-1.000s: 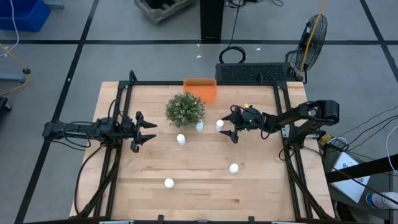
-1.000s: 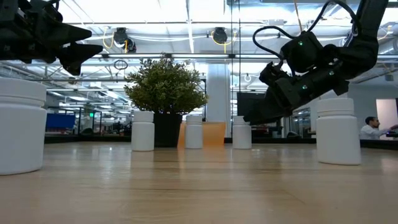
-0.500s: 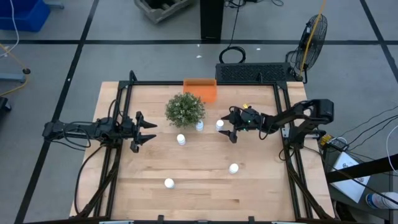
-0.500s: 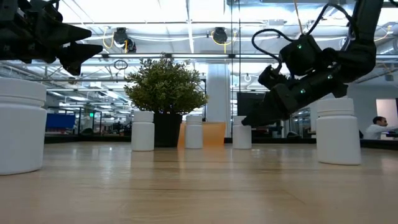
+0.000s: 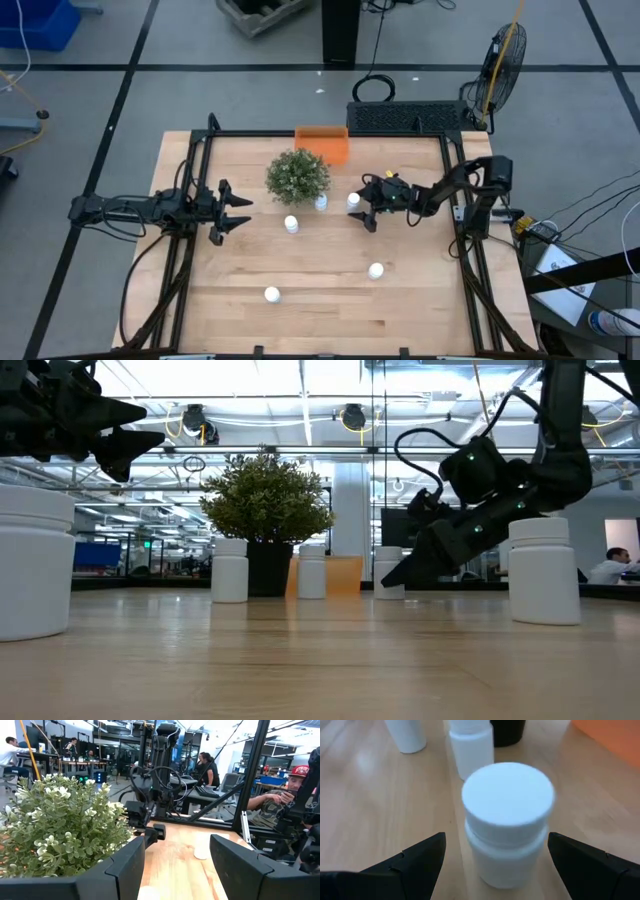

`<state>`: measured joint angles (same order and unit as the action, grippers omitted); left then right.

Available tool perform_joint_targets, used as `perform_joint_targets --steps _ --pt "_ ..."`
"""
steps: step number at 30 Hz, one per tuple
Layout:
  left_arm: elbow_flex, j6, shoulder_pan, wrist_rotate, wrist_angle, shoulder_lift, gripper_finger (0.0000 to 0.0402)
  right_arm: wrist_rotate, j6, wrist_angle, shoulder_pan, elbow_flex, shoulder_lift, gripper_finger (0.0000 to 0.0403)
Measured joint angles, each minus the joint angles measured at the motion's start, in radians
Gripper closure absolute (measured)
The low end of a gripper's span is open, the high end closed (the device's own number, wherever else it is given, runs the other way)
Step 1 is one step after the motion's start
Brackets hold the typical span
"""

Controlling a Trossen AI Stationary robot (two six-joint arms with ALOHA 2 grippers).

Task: Pick and place pill bottles into a basket
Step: Put the white pill bottle into the orange bin

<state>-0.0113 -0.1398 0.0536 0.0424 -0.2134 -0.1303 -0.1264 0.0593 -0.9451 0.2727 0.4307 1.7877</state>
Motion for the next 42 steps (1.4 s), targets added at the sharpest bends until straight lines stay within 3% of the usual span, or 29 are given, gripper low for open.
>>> perform_joint_targets --steps 17,22,31,37,42 --pt "0.000 -0.016 0.000 -0.016 0.000 0.000 0.0172 -0.003 -0.019 0.049 0.000 0.009 -0.001 0.0072" --pt "0.000 -0.017 0.000 -0.016 0.001 0.000 0.0172 -0.002 -0.018 0.044 0.000 0.009 -0.001 0.0122" --pt "0.000 -0.017 0.000 -0.016 0.001 0.000 0.0172 -0.013 -0.009 0.052 0.000 0.009 -0.011 0.0250" --pt "0.000 -0.024 0.000 -0.017 0.008 0.000 0.0172 -0.061 0.027 0.154 -0.001 0.010 -0.157 0.0250" --pt "0.000 -0.027 0.000 -0.023 0.008 0.000 0.0172 -0.058 0.032 0.375 -0.029 0.041 -0.359 0.0250"
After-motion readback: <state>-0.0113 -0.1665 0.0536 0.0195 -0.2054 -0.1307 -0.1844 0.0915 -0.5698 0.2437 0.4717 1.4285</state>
